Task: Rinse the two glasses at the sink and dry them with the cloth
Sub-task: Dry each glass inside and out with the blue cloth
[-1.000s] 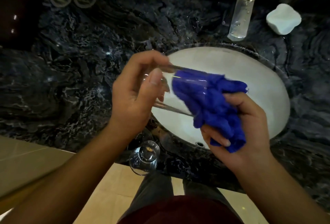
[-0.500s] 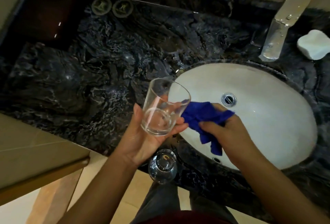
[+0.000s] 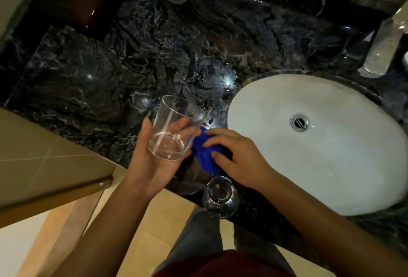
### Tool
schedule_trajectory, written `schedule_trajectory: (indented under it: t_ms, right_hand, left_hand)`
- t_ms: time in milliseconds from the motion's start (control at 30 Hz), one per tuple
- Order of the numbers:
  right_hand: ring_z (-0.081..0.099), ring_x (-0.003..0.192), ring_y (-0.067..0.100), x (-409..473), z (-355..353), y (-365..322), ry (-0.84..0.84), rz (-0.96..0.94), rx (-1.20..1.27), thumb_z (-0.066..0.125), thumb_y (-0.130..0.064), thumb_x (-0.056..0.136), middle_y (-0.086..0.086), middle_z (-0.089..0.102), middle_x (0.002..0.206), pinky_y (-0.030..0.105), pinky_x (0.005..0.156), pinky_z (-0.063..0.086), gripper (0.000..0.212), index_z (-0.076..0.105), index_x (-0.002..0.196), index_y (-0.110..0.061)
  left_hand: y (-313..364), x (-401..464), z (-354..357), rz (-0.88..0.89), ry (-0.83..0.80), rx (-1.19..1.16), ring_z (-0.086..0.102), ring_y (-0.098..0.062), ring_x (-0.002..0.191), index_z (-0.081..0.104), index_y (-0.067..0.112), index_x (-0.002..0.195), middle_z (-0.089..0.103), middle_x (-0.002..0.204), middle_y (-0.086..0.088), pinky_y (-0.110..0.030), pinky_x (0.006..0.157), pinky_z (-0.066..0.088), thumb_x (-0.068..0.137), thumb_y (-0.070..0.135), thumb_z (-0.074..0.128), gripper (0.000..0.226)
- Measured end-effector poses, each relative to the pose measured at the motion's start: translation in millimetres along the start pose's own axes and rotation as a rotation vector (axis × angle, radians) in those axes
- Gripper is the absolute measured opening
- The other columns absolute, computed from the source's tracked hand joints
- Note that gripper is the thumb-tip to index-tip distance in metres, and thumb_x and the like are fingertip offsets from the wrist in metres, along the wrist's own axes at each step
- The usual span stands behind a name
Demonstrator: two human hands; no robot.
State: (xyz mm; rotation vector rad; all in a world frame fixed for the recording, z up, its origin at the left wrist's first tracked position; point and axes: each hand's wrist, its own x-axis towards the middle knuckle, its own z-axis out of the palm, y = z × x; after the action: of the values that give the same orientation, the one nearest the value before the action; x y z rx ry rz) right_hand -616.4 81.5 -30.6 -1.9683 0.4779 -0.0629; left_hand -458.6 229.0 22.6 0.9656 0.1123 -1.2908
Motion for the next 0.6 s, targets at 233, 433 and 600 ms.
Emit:
schedule_trajectory:
  t_ms: [233, 433, 600]
  right_hand:
    - [0.066, 0.113, 0.018, 6, 12, 2, -0.117, -0.037, -0.175, 0.071, 0.001, 0.087, 0.000, 0.077, 0.117, 0.039, 0.102, 0.049, 0.037, 0.079, 0.116, -0.021]
    - [0.056, 0.131, 0.017, 8, 10, 3, -0.170, -0.025, -0.404, 0.073, -0.009, 0.087, -0.005, 0.072, 0.127, 0.049, 0.121, 0.024, 0.042, 0.076, 0.123, -0.029]
    - [0.057, 0.131, 0.020, 0, 5, -2, -0.081, -0.004, -0.187, 0.071, 0.005, 0.087, 0.002, 0.072, 0.130, 0.030, 0.114, 0.037, 0.042, 0.076, 0.122, -0.017]
  left_hand:
    - [5, -5, -25, 0.038, -0.086, 0.270, 0.066, -0.027, 0.129, 0.060, 0.010, 0.142, 0.071, 0.135, -0.013, -0.042, 0.107, 0.055, 0.067, 0.056, 0.092, 0.093]
    - [8, -7, -25, -0.019, -0.077, 0.399, 0.070, -0.028, 0.119, 0.055, 0.012, 0.145, 0.069, 0.137, -0.015, -0.037, 0.099, 0.058, 0.069, 0.042, 0.095, 0.091]
    - [7, -5, -38, 0.056, -0.053, 0.457, 0.068, -0.032, 0.122, 0.055, 0.014, 0.138, 0.073, 0.129, -0.010, -0.042, 0.103, 0.057, 0.077, 0.010, 0.084, 0.067]
